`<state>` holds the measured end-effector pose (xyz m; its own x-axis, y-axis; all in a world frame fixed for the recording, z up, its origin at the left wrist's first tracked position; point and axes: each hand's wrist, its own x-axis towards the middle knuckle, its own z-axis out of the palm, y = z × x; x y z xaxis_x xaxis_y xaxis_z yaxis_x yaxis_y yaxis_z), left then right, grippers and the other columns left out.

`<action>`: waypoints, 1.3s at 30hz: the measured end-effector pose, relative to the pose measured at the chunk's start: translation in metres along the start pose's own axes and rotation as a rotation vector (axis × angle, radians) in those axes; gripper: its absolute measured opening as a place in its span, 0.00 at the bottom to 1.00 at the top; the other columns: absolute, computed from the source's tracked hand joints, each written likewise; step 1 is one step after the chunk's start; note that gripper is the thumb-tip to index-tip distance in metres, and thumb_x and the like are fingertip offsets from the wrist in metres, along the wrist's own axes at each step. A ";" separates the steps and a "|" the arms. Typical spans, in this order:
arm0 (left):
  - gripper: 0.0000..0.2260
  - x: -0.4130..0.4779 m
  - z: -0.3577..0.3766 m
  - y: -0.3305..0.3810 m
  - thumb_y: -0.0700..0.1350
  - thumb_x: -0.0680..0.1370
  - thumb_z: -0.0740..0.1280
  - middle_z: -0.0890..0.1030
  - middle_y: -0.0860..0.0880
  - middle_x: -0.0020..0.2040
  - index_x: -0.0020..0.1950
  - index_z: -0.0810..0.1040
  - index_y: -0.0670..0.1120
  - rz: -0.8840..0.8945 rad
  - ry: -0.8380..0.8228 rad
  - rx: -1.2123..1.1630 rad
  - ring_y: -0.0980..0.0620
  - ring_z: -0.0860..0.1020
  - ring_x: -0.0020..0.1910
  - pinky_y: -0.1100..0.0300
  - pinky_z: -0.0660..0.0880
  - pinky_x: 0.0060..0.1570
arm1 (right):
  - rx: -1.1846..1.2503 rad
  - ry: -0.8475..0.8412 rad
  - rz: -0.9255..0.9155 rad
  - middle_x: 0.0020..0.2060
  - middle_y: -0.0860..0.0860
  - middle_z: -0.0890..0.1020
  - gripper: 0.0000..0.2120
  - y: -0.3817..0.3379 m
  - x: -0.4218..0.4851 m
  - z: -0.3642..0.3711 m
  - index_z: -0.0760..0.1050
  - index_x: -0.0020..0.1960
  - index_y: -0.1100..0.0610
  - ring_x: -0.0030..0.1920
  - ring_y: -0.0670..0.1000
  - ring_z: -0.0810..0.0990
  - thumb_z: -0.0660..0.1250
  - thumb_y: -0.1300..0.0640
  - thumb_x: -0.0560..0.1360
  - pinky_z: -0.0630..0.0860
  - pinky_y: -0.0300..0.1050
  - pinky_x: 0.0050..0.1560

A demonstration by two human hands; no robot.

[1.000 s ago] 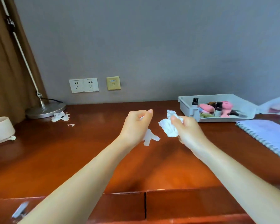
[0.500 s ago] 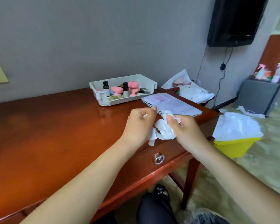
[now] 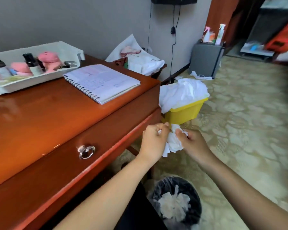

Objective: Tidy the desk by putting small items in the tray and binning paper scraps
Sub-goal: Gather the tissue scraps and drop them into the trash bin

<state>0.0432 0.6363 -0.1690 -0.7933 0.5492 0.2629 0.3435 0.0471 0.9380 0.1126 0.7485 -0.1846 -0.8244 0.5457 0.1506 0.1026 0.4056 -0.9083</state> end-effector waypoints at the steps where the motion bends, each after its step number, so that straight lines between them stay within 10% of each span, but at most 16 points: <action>1: 0.21 -0.001 0.010 -0.013 0.41 0.81 0.59 0.62 0.46 0.27 0.27 0.62 0.39 -0.028 0.001 -0.001 0.56 0.60 0.27 0.62 0.59 0.30 | -0.016 0.001 0.044 0.23 0.49 0.63 0.23 0.016 -0.001 -0.001 0.60 0.27 0.54 0.29 0.49 0.62 0.60 0.56 0.79 0.57 0.45 0.35; 24: 0.15 -0.055 0.121 -0.230 0.44 0.81 0.55 0.66 0.50 0.33 0.34 0.62 0.46 -0.972 -0.400 0.366 0.48 0.68 0.38 0.58 0.62 0.40 | -0.214 -0.274 0.778 0.23 0.50 0.58 0.22 0.266 -0.039 0.052 0.55 0.27 0.54 0.25 0.50 0.55 0.56 0.59 0.78 0.52 0.44 0.31; 28: 0.11 -0.059 0.122 -0.239 0.46 0.82 0.54 0.72 0.48 0.43 0.56 0.72 0.43 -1.083 -0.607 0.346 0.49 0.70 0.42 0.57 0.66 0.44 | -0.251 -0.348 0.866 0.25 0.51 0.60 0.19 0.279 -0.044 0.056 0.57 0.29 0.55 0.26 0.50 0.57 0.56 0.58 0.78 0.53 0.45 0.31; 33: 0.20 -0.054 0.114 -0.240 0.47 0.82 0.51 0.69 0.44 0.69 0.75 0.60 0.46 -1.058 -0.685 0.378 0.49 0.73 0.50 0.58 0.68 0.46 | -0.233 -0.485 0.886 0.38 0.57 0.68 0.12 0.282 -0.045 0.059 0.65 0.41 0.62 0.38 0.52 0.64 0.53 0.57 0.79 0.61 0.45 0.41; 37: 0.11 -0.050 0.098 -0.233 0.48 0.82 0.53 0.75 0.49 0.49 0.58 0.73 0.50 -0.988 -0.667 0.391 0.54 0.70 0.37 0.59 0.66 0.42 | -0.257 -0.537 0.843 0.37 0.64 0.67 0.16 0.272 -0.036 0.051 0.67 0.40 0.65 0.35 0.60 0.67 0.51 0.57 0.81 0.55 0.50 0.62; 39: 0.09 -0.043 0.088 -0.219 0.50 0.83 0.53 0.73 0.53 0.48 0.52 0.72 0.54 -0.960 -0.701 0.392 0.54 0.73 0.43 0.60 0.64 0.48 | -0.271 -0.551 0.808 0.32 0.59 0.65 0.15 0.262 -0.030 0.046 0.65 0.36 0.61 0.30 0.54 0.63 0.52 0.58 0.80 0.55 0.46 0.45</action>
<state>0.0465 0.6754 -0.4056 -0.4090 0.4753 -0.7790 -0.0033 0.8529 0.5221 0.1381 0.8047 -0.4451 -0.5871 0.3436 -0.7330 0.8095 0.2547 -0.5290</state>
